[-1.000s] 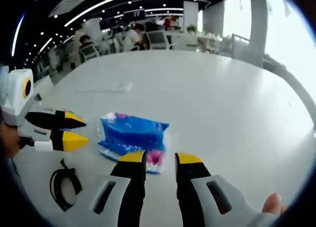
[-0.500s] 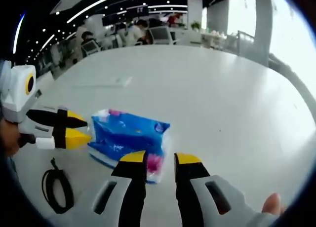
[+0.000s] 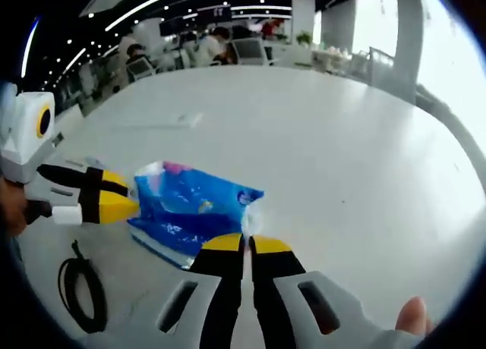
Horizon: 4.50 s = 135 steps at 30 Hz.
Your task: Arrange the tabletop items into an orderly group along one side of the table until the central work area is clear of visible clutter.
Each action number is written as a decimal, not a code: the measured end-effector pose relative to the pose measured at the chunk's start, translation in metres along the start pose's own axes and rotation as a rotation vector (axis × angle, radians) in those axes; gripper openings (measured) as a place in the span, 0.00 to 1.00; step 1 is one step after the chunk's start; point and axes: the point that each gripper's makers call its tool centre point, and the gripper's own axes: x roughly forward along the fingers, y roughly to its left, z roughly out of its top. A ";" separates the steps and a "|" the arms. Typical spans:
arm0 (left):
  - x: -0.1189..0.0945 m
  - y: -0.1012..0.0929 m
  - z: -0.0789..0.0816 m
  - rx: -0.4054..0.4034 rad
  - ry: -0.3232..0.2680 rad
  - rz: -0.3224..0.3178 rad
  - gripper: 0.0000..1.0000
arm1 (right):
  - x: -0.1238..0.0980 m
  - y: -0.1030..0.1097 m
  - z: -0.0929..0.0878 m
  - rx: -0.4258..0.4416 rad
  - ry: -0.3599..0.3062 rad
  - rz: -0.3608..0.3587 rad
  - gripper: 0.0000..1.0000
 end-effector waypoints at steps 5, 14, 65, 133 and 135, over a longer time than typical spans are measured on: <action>-0.008 -0.003 0.001 0.011 -0.006 -0.003 0.06 | -0.008 0.005 0.004 0.002 -0.014 0.000 0.02; -0.036 0.001 -0.001 0.040 -0.014 0.006 0.06 | -0.023 0.030 0.014 -0.025 -0.037 0.027 0.02; -0.042 0.005 -0.041 0.050 0.055 0.016 0.07 | -0.009 0.051 -0.010 -0.064 0.016 0.062 0.02; -0.215 0.058 0.002 -0.036 -0.301 0.048 0.26 | -0.107 0.060 0.044 -0.075 -0.205 -0.023 0.16; -0.233 0.061 -0.004 -0.042 -0.321 0.055 0.26 | -0.120 0.070 0.047 -0.094 -0.226 -0.026 0.16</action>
